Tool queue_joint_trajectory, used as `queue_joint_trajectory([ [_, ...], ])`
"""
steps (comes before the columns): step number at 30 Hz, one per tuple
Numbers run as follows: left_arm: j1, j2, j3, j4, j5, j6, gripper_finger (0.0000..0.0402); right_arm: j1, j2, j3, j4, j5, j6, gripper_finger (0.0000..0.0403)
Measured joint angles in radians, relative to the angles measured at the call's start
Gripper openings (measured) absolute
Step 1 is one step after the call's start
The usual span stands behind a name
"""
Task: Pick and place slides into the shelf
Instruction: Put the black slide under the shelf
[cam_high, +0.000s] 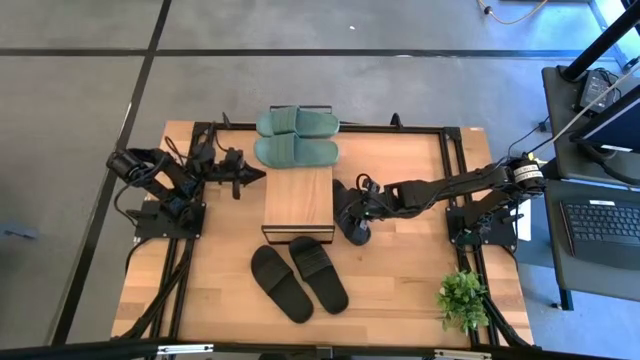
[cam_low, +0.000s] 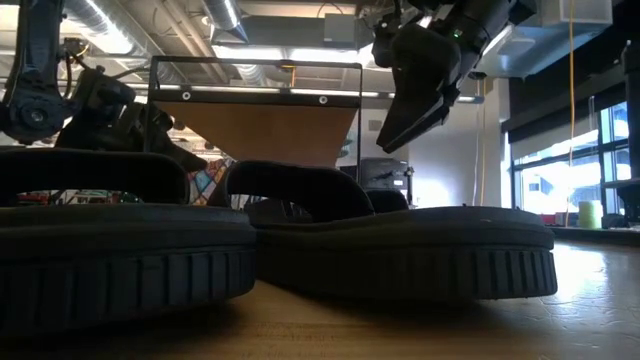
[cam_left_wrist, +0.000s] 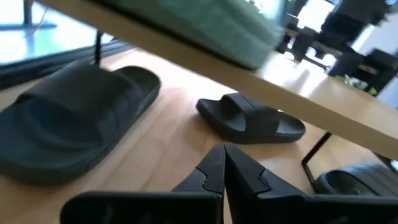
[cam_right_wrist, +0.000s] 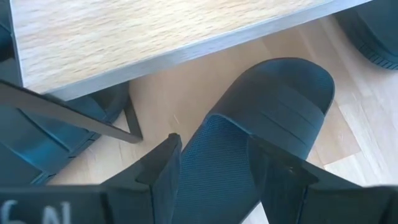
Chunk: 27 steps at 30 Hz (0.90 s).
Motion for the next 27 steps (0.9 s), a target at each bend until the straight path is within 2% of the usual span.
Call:
queue_joint_trajectory([
  [5, 0.023, 0.001, 0.0, -0.009, -0.01, -0.087, 0.0, 0.0, 0.0, 0.0, -0.001, 0.0, -0.024, 0.0184],
  [11, 0.057, 0.001, 0.0, -0.012, -0.083, -0.181, 0.0, -0.005, 0.0, 0.0, -0.002, 0.0, -0.037, 0.0185],
  [18, 0.145, 0.001, 0.0, -0.012, -0.259, -0.201, 0.0, -0.005, 0.0, 0.0, -0.014, 0.0, -0.068, 0.0185],
  [27, 0.184, 0.002, 0.065, 0.039, -0.384, -0.228, 0.0, -0.005, 0.0, 0.0, -0.017, 0.007, -0.1, 0.0185],
])
